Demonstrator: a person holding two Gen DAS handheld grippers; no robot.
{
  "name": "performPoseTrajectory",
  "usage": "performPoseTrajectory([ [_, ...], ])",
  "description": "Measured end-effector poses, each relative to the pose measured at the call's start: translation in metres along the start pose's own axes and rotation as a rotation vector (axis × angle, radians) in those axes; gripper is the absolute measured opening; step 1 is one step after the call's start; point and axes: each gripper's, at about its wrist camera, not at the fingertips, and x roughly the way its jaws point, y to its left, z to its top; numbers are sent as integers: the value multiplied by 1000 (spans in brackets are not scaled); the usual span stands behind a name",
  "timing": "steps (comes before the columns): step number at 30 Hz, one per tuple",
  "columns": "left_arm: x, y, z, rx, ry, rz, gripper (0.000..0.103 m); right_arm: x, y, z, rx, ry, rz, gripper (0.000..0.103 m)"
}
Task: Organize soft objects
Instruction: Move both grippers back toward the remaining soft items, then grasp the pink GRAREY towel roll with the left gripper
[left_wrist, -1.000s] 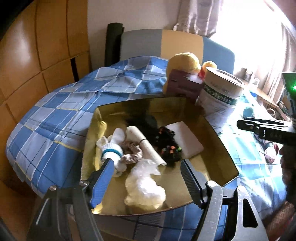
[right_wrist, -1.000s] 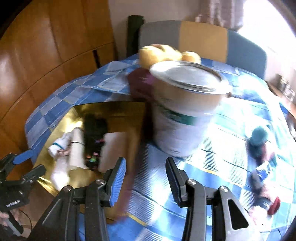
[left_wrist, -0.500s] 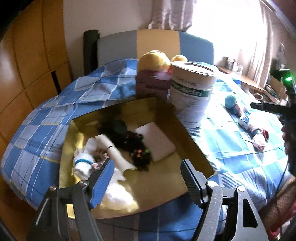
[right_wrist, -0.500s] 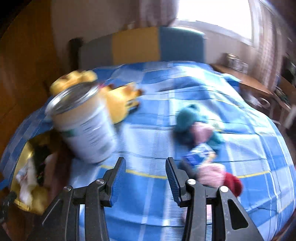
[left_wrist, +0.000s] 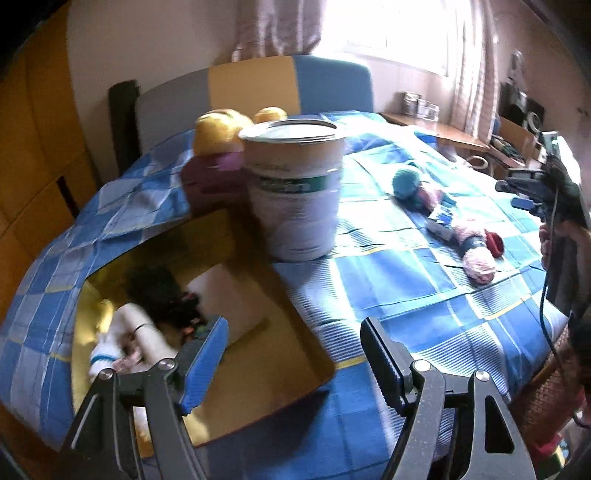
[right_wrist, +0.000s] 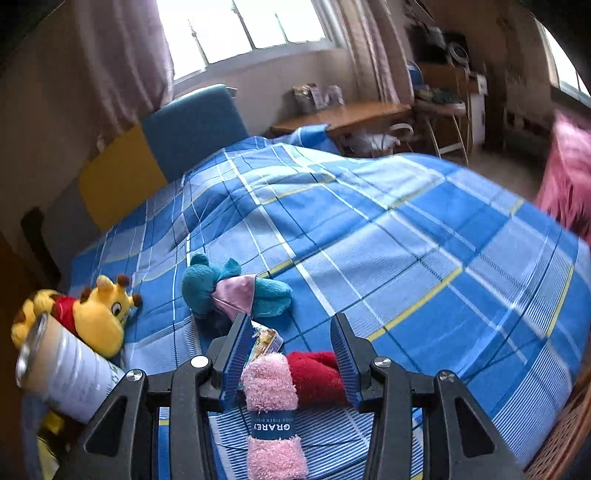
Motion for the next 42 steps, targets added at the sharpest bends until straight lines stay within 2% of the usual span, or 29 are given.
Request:
performPoseTrajectory([
  [7,17,-44,19,91,-2,-71,75,4,-28,-5,155,55,19,45],
  [11,35,-70,30,125,26,-152,75,6,-41,-5,222,67,27,45],
  [17,69,-112,45,163,87,-270,75,5,-43,-5,239,68,50,45],
  [24,102,-153,56,182,141,-367,73,10,-49,-6,277,94,67,45],
  [35,142,-205,80,189,182,-468,74,11,-56,-7,328,104,110,45],
  [42,176,-235,82,172,252,-468,74,13,-59,-8,349,110,122,45],
])
